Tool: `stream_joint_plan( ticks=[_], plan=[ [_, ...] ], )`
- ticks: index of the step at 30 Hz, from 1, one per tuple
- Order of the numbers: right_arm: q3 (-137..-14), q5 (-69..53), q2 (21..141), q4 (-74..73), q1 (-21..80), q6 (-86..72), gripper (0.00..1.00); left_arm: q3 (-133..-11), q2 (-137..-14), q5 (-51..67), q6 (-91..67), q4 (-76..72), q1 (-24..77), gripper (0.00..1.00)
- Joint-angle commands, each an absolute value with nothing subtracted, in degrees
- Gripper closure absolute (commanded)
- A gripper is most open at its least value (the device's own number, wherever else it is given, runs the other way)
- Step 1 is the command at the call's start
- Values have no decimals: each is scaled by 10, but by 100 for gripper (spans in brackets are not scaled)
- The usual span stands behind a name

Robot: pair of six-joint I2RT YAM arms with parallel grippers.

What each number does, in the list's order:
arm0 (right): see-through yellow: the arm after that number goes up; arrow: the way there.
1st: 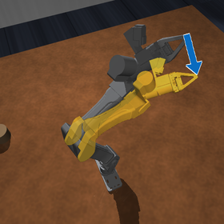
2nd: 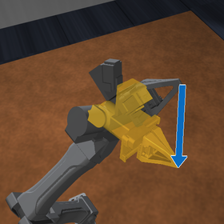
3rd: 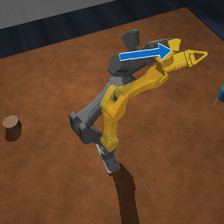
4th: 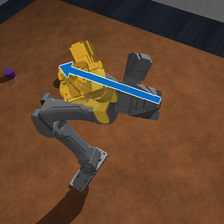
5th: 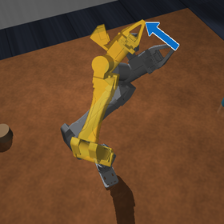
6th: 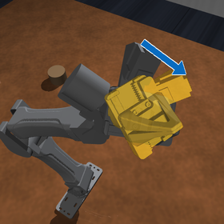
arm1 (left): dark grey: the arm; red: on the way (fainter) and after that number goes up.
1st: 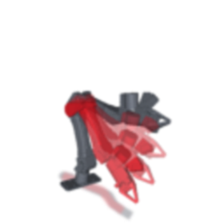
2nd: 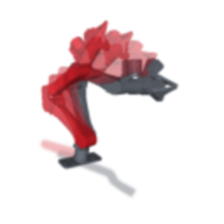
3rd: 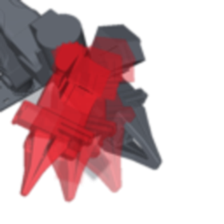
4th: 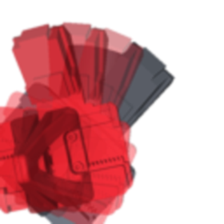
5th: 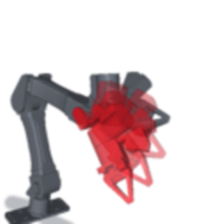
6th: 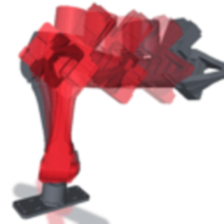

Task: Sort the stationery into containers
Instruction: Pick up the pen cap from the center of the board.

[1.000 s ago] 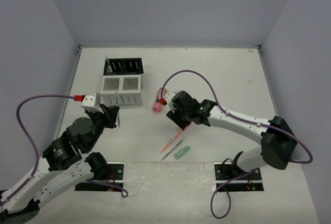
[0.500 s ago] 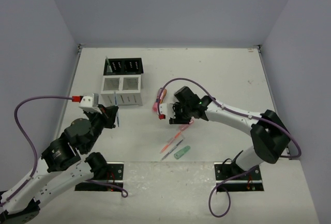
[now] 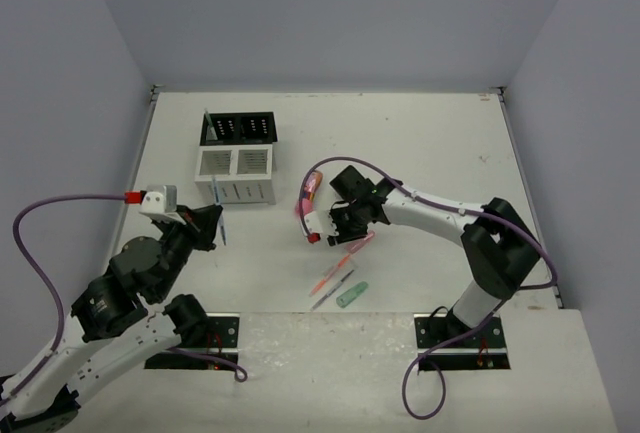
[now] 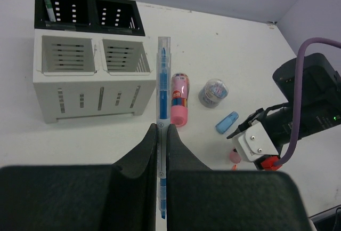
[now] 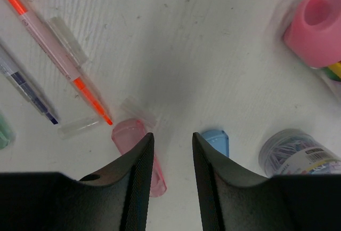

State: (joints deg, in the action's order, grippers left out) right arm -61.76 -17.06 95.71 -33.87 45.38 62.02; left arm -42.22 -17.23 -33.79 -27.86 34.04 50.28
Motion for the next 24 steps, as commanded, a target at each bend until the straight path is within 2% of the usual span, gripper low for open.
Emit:
stream_joint_plan(
  ticks=[1,24],
  plan=[
    [-590,-186,948,-332,456,653,63,-414,-166,-344,-267,333,503,100],
    [-600,-210,990,-333,469,633,64,-413,-173,-343,-265,331,503,100]
  ],
)
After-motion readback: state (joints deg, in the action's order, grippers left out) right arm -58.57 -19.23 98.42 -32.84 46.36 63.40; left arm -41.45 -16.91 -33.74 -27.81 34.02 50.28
